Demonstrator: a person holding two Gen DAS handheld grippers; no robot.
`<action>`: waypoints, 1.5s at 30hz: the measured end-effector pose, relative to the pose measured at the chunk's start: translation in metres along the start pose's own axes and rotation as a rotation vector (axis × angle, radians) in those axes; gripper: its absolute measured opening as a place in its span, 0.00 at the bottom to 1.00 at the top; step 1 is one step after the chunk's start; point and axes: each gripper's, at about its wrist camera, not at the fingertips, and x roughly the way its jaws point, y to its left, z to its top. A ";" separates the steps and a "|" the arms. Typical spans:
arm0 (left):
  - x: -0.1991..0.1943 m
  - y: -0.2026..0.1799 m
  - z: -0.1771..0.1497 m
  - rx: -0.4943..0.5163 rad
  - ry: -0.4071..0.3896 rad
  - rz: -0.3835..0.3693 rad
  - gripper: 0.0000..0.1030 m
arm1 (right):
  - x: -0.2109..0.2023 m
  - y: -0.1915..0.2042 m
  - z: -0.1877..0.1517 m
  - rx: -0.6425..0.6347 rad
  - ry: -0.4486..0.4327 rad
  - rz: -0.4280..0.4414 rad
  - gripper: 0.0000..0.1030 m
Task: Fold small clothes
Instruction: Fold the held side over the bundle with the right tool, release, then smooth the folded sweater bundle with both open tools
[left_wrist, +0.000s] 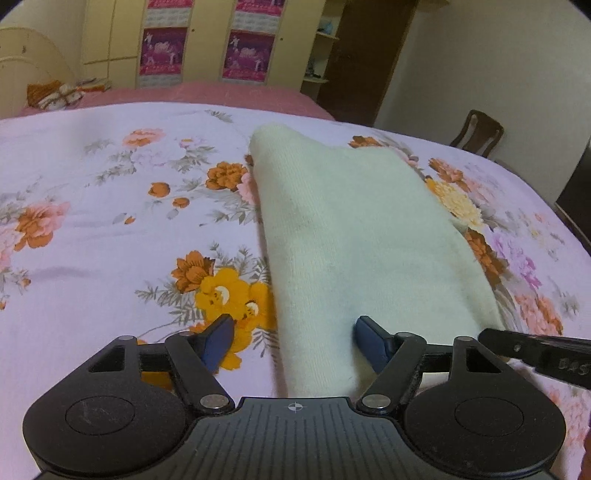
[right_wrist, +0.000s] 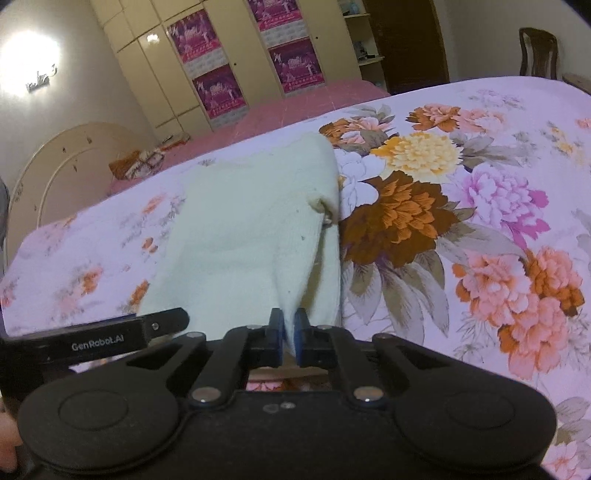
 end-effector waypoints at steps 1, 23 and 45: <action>-0.001 0.000 0.000 0.005 0.003 0.002 0.70 | 0.005 -0.002 -0.003 -0.019 0.017 -0.027 0.04; -0.056 0.012 0.000 -0.060 0.015 0.007 0.87 | -0.058 0.020 -0.018 0.026 -0.086 -0.113 0.28; 0.011 0.006 0.061 -0.154 0.050 0.053 0.92 | -0.008 -0.018 0.048 0.058 -0.061 0.006 0.59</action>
